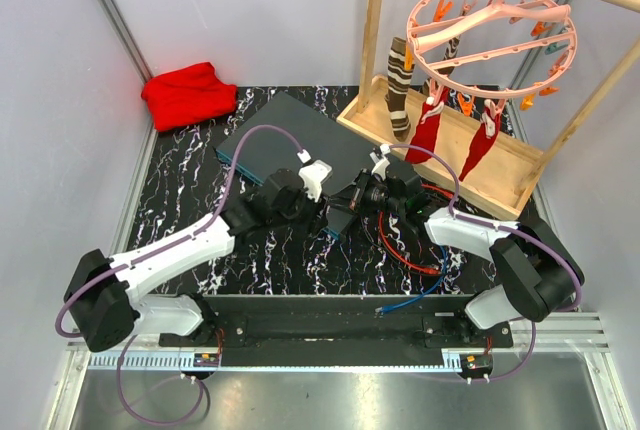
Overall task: Insert the plug into the switch port
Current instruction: Pick up the plug from the center of the board.
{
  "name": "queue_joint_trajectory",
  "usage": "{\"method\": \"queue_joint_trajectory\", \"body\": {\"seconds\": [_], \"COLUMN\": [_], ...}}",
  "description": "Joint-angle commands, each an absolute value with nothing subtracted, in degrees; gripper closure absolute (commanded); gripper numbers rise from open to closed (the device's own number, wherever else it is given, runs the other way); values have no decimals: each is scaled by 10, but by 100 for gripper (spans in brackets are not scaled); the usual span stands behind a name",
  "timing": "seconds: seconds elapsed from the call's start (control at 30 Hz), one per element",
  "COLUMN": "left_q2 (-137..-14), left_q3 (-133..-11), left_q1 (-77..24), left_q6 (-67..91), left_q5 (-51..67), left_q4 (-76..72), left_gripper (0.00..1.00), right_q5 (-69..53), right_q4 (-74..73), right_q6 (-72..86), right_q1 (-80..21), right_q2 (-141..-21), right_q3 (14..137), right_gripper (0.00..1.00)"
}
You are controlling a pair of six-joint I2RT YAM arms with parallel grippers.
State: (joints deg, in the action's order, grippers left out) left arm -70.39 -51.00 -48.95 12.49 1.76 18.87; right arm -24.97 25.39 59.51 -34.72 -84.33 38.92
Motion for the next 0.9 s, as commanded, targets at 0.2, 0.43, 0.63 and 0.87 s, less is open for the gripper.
{"method": "queue_joint_trajectory", "body": {"seconds": [0.2,0.43,0.63,0.87], "left_q2": [-726,-729,-726,-711], "left_q3": [-545,-547,-534,-504], "left_q1": [-483,-474,-453,-420], "left_q6": [134,144,150,99], "left_q5": [35,40,51,22], "left_q4": [192,183,174,200], "left_gripper": [60,80,100,100], "right_q5": [-250,-254,-254,-228], "right_q4": [277,279,282,184], "right_q6": [585,584,577,483], "right_q1": [-352,-352,-352,-347], "right_q2": [-838,-844,-850,-849], "right_q3": [389,389,389,438], "right_gripper": [100,100,93,29]}}
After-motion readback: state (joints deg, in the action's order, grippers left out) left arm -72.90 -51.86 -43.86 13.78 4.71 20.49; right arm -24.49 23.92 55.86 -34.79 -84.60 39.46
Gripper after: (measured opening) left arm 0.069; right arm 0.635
